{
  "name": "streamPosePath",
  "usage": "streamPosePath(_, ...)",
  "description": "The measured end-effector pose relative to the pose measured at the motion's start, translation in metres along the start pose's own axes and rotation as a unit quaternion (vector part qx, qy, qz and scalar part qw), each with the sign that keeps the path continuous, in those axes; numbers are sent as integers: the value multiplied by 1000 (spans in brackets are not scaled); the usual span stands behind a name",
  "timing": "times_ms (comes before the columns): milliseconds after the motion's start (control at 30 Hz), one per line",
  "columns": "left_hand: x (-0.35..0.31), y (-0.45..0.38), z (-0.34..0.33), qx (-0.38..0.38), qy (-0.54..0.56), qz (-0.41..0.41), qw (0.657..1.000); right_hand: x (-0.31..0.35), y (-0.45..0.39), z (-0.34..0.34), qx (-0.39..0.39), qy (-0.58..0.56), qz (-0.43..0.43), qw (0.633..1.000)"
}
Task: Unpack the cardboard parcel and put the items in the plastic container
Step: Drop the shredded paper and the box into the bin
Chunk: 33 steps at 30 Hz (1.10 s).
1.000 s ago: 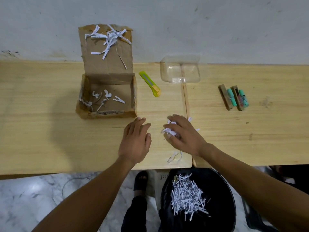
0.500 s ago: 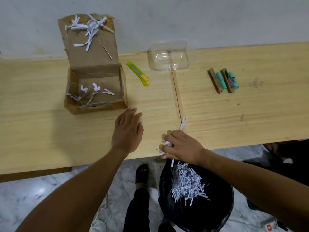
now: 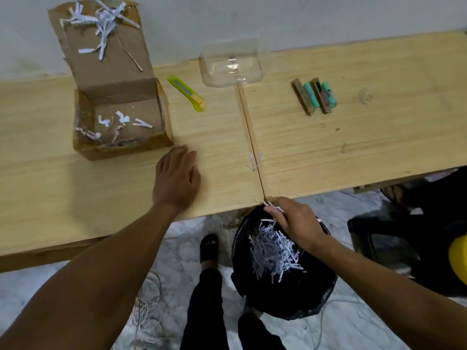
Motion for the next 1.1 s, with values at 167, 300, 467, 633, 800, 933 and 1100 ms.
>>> streamPosePath(167,0,0,-2,5,-5,7,1000,-50,54,-46,147,23,-139,979)
streamPosePath(300,1,0,-4,4,-2,9,1000,-73,81,-77,230,12,-233,945)
streamPosePath(467,-2,0,-3,-4,-3,-1,1000,-71,94,-97,289,-23,-291,912)
streamPosePath(633,-1,0,-3,-6,3,2,1000,-36,63,-58,78,-15,-164,983)
streamPosePath(800,0,-1,-3,3,-3,4,1000,18,-9,-2,-119,-23,-19,992)
streamPosePath(933,1,-1,-5,5,-5,4,1000,18,-60,8,-124,-25,-110,986)
streamPosePath(1100,2,-2,-5,5,-10,2,1000,14,-87,1,-71,23,-174,982)
Point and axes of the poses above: each hand's wrist, its own y-axis away from the middle knuckle, its own z-axis out of the back of the hand, x = y × z, the point moved 6 cm from there along -y, towards the middle knuckle, and after that the axes turned 10 degrees about x, right-handed, at the moved point
